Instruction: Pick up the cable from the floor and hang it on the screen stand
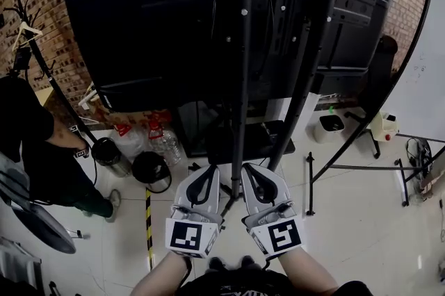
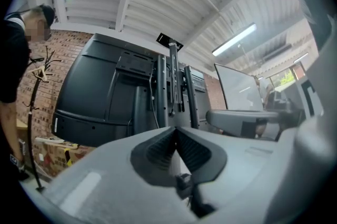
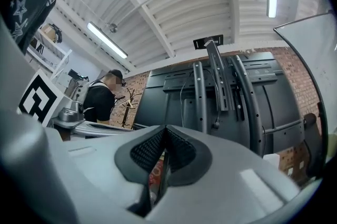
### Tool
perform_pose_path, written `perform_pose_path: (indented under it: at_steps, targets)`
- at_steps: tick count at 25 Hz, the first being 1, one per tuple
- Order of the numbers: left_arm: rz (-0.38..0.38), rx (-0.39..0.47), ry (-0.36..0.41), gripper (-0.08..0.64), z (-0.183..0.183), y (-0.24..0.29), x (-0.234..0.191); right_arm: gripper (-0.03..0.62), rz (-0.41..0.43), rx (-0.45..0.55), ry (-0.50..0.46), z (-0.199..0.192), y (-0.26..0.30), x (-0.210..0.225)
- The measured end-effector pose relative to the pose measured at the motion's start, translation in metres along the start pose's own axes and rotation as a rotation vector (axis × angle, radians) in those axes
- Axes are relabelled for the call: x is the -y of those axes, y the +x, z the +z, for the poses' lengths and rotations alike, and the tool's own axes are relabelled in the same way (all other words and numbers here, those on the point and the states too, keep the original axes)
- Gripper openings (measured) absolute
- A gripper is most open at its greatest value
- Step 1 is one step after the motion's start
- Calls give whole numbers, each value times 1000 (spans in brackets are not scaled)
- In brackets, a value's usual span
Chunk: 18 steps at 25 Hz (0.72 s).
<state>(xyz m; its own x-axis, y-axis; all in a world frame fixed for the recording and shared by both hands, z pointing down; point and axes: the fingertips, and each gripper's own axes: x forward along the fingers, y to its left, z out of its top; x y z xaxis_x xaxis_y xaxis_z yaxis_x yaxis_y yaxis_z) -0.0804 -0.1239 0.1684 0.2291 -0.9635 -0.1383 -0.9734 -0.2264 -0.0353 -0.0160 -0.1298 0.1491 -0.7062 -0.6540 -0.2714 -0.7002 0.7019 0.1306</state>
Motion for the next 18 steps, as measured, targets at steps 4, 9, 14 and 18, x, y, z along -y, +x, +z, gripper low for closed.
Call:
perform_pose_path:
  at_steps: [4, 9, 14, 18]
  targets:
    - [20, -5, -18, 5, -9, -3, 7, 6, 17, -42, 23, -20, -8, -4]
    - [52, -14, -31, 5, -17, -5, 9, 6, 46, -106, 55, -38, -14, -8]
    - [51, -18, -25, 5, -29, -6, 9, 6, 37, -118, 34, -51, -17, 1]
    - [65, -26, -36, 5, -21, -6, 10, 6, 40, -114, 23, -49, -16, 4]
